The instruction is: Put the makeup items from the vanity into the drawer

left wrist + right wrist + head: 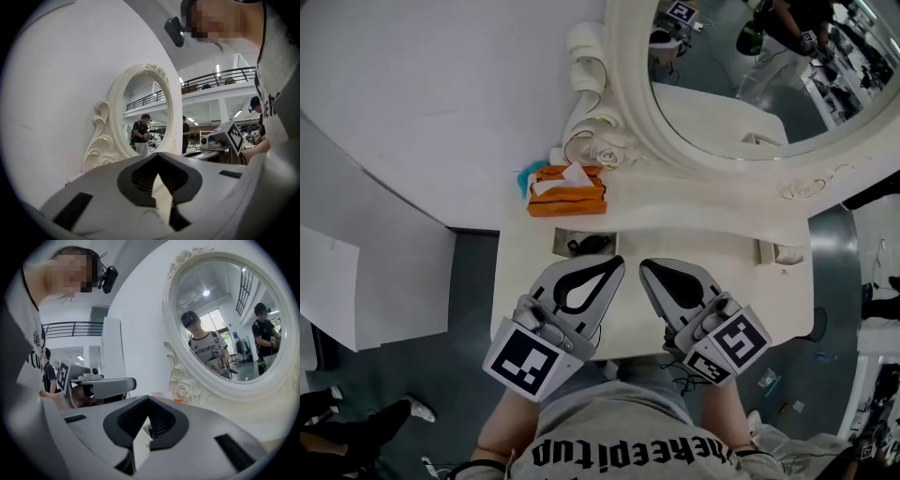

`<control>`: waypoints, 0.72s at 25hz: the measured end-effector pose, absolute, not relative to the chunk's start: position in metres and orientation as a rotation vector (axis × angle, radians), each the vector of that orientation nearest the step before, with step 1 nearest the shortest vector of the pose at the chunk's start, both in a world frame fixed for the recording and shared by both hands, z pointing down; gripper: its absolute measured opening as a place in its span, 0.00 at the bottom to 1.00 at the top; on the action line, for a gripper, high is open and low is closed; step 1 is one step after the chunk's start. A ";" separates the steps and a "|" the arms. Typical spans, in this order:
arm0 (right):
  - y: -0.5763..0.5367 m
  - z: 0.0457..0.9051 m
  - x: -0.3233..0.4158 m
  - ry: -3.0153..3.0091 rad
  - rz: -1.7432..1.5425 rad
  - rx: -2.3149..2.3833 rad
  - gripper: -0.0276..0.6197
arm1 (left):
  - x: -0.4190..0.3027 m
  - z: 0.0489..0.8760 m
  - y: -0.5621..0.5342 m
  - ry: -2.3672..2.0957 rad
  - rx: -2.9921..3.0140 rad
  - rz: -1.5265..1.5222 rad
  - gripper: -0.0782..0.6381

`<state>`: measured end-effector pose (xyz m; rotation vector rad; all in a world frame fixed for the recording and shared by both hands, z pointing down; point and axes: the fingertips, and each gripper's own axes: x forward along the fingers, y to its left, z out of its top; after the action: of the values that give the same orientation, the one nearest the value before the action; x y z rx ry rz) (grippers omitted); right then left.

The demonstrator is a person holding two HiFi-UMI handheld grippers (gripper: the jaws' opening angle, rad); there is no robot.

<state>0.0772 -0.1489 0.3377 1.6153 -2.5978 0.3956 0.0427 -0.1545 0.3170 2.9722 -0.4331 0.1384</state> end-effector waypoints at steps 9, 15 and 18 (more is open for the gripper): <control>-0.120 0.318 0.114 -2.587 0.342 1.767 0.07 | 0.085 0.312 -0.128 -0.273 3.009 0.138 0.14; -0.100 0.302 0.132 -2.591 0.279 1.850 0.06 | 0.107 0.308 -0.111 -0.188 3.028 0.135 0.14; -0.090 0.296 0.140 -2.590 0.252 1.883 0.06 | 0.116 0.306 -0.102 -0.153 3.034 0.132 0.14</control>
<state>0.1397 -0.0901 0.2959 1.8826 -2.5903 0.2525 0.1158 -0.1021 0.3058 3.0339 -0.1532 0.1319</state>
